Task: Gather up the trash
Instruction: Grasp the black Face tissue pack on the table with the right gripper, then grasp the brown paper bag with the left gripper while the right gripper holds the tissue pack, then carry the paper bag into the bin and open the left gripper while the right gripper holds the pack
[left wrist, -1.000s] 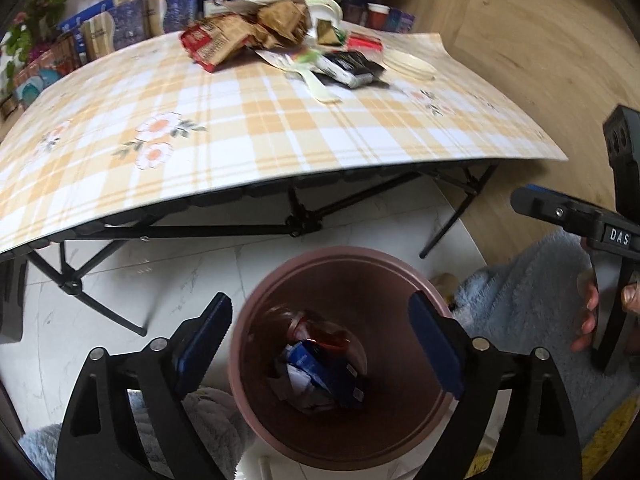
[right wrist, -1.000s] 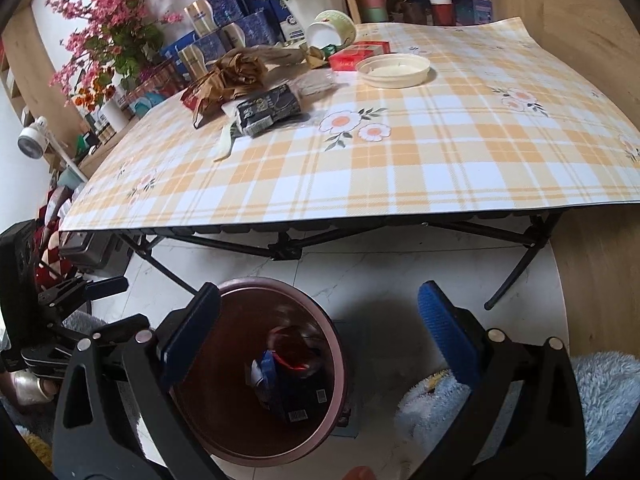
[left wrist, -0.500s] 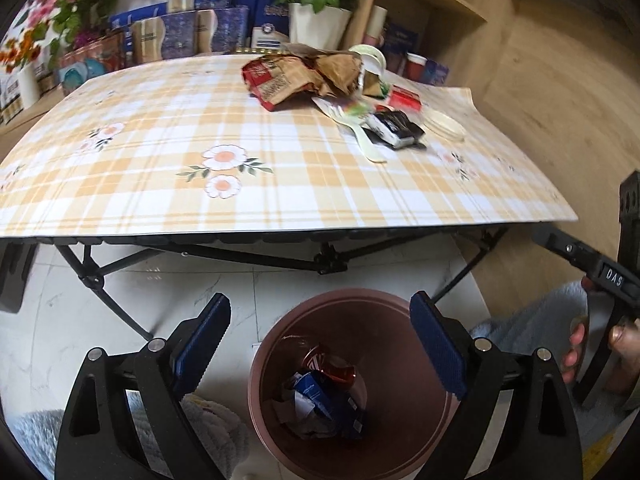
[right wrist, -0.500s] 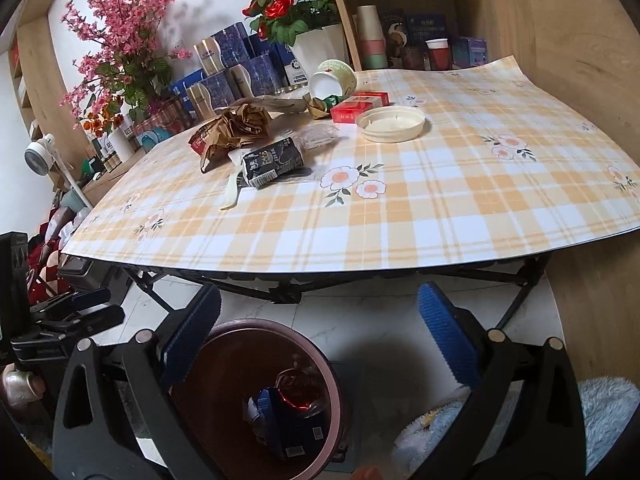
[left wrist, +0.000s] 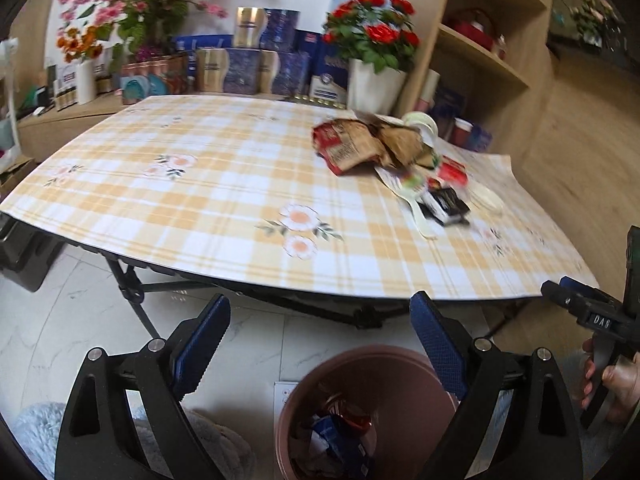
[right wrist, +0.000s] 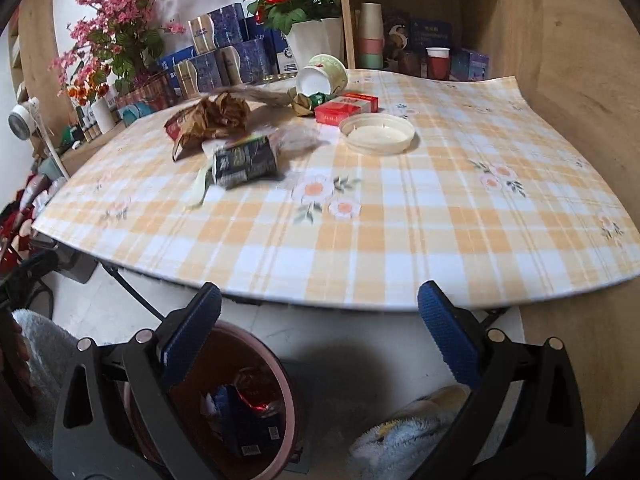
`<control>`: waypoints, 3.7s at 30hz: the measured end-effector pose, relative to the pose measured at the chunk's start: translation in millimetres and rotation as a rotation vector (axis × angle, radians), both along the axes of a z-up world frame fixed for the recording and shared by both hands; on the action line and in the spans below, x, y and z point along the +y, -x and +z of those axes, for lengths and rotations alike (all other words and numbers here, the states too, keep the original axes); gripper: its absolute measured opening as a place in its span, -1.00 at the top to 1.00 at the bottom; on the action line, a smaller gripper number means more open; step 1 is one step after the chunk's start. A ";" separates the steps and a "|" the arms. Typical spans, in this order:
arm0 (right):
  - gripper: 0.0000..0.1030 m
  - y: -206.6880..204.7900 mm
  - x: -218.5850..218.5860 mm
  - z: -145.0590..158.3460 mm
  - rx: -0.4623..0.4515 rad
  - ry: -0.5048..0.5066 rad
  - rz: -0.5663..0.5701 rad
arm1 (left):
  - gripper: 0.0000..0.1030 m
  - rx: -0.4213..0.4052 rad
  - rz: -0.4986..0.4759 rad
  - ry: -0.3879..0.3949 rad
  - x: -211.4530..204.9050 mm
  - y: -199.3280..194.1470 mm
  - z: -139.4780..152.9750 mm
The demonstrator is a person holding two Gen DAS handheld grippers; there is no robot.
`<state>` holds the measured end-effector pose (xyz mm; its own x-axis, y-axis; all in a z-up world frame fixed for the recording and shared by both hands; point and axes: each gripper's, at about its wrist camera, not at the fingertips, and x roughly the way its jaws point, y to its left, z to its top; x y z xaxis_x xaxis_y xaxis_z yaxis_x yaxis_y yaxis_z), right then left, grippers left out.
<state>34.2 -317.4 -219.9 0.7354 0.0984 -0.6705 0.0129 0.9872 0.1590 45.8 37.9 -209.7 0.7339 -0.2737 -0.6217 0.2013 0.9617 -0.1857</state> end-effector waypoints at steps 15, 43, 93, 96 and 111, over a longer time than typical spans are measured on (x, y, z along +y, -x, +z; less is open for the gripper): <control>-0.88 -143.0 63.8 2.5 0.046 0.087 0.186 | -0.73 0.042 0.035 0.004 2.0 -37.4 -7.3; -0.23 -92.6 6.7 2.7 -0.058 -0.059 0.044 | -0.60 -0.004 -0.218 0.013 -120.7 -151.0 59.1; -0.23 -25.9 29.9 36.8 -0.099 -0.020 0.086 | 0.65 0.111 -0.198 -0.002 -42.4 -72.1 80.9; -0.23 -14.2 31.8 44.2 -0.101 -0.017 0.078 | 0.65 0.108 -0.233 0.002 -42.3 -54.9 81.9; -0.23 29.4 34.6 70.4 -0.127 0.008 0.054 | 0.65 0.143 -0.320 0.034 -39.7 26.5 71.1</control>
<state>4.7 -282.8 -149.5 0.8081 0.1352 -0.5734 -0.0603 0.9872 0.1477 19.3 -1.8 -138.6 0.5140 -0.4979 -0.6985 0.4612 0.8470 -0.2643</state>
